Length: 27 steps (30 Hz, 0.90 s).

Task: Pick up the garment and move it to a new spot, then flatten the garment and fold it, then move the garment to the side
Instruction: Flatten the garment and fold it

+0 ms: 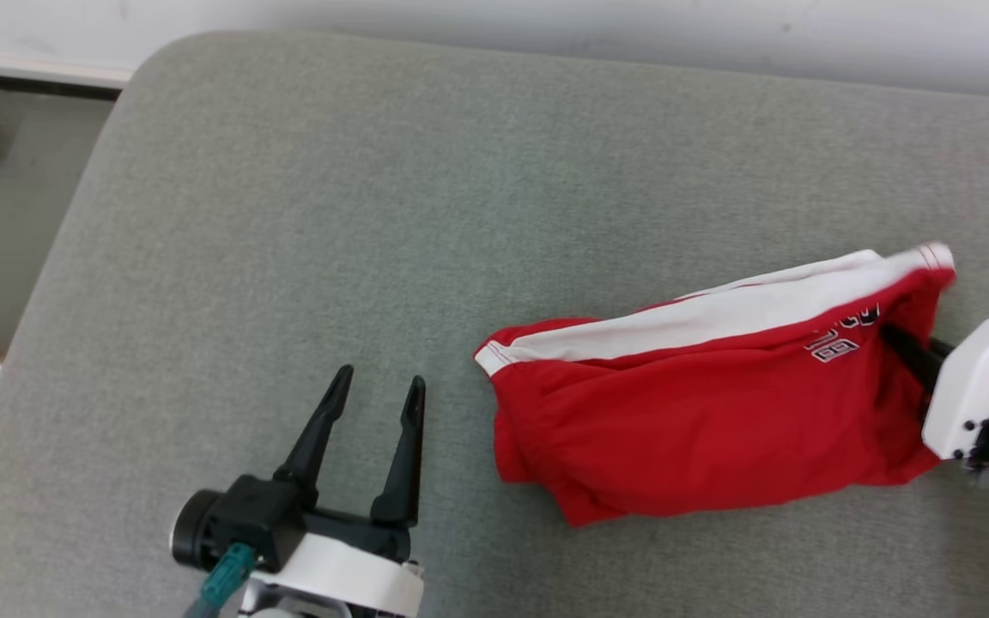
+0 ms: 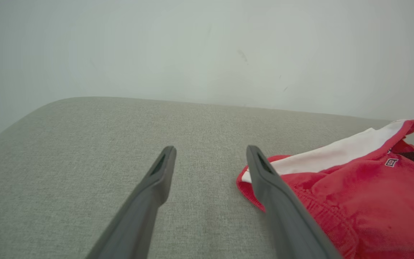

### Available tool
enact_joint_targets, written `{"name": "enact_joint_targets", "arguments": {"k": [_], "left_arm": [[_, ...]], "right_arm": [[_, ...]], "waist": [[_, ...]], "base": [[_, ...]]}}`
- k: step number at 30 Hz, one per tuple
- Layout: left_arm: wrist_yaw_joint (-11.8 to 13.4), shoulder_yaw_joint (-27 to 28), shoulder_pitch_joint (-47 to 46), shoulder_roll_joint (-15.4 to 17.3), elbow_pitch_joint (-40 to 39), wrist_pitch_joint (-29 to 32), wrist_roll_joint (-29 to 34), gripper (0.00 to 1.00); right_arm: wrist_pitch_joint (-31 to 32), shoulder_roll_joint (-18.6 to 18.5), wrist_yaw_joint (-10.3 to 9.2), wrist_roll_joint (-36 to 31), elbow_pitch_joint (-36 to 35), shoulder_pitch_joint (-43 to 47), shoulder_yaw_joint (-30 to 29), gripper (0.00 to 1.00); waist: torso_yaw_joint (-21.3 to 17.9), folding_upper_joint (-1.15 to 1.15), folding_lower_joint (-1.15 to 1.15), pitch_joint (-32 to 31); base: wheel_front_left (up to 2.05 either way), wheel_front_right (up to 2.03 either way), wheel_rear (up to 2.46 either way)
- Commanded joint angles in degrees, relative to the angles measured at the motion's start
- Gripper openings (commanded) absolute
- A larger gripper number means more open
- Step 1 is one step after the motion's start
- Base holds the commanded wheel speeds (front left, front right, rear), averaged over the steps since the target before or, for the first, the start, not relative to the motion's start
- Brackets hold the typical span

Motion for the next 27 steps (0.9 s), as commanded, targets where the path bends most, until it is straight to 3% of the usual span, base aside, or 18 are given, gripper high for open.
{"name": "enact_joint_targets", "arguments": {"k": [1,8,17,21,27], "left_arm": [[-0.73,1.05,1.51,-0.60,0.34,-0.05,0.96,1.00],[-4.21,5.54,5.91,-2.73,0.83,-0.02,4.01,1.00],[-8.19,9.02,8.26,-5.64,1.27,-0.03,7.44,1.00],[-9.50,9.83,8.86,-6.48,1.76,-0.03,8.65,1.00],[-10.59,10.73,9.15,-7.54,2.15,-0.03,9.42,1.00]], "right_arm": [[-0.85,-0.94,0.17,0.07,0.19,0.84,-1.50,0.00],[-1.24,-3.26,0.13,1.08,0.61,2.94,-8.68,0.00],[-1.85,-4.09,0.13,-0.10,-2.13,5.37,-15.67,0.00],[-1.14,-3.80,0.13,-0.94,-6.02,5.75,-14.56,0.00],[1.53,-1.52,0.13,-1.29,-13.30,6.47,-7.84,0.00]], "waist": [[-1.16,0.00,0.00,-1.11],[-3.58,0.00,0.00,-3.02],[-3.84,0.00,0.00,-4.03],[-3.65,0.00,0.00,-4.56],[-3.00,0.00,0.00,-5.00]], "base": [[0.00,0.00,0.00],[0.00,0.00,0.00],[0.00,0.00,0.00],[0.00,0.00,0.00],[0.00,0.00,0.00]]}}
